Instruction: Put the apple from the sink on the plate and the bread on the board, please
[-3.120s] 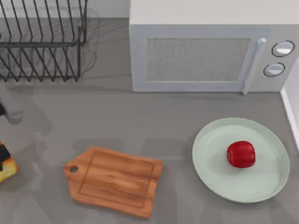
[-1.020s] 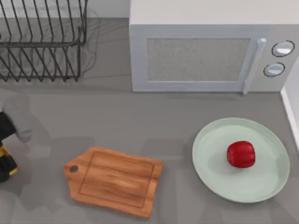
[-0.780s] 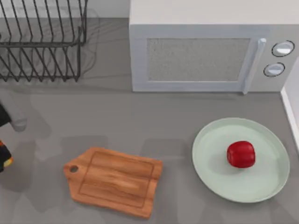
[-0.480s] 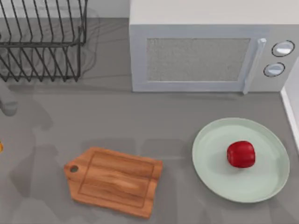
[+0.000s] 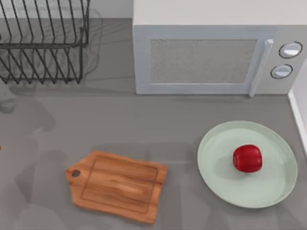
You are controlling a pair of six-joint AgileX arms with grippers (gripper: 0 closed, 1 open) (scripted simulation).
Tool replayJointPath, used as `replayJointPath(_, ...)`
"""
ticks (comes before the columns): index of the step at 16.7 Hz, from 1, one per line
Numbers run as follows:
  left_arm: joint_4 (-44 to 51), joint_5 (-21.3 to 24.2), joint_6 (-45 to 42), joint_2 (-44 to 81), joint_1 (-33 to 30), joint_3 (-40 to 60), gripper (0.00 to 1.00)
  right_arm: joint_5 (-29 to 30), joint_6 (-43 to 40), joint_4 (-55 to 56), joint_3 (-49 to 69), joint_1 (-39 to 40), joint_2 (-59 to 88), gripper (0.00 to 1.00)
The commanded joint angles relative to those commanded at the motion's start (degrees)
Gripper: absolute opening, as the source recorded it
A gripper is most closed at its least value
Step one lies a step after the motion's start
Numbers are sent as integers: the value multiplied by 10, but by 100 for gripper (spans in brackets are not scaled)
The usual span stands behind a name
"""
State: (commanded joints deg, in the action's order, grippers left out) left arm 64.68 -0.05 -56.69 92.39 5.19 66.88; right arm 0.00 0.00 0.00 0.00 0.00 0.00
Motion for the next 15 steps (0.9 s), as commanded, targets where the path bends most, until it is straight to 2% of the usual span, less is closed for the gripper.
replayJointPath(3,5,-2,50,3,-31,3,0,0,0,0,0,0,0,100)
replayJointPath(7,17,-8,204,11,-113,8,0,0,0,0,0,0,0,100)
replayJointPath(11,31,-14,454,26,-215,13,0,0,0,0,0,0,0,100)
replayJointPath(15,39,-13,770,45,-311,10,0,0,0,0,0,0,0,100)
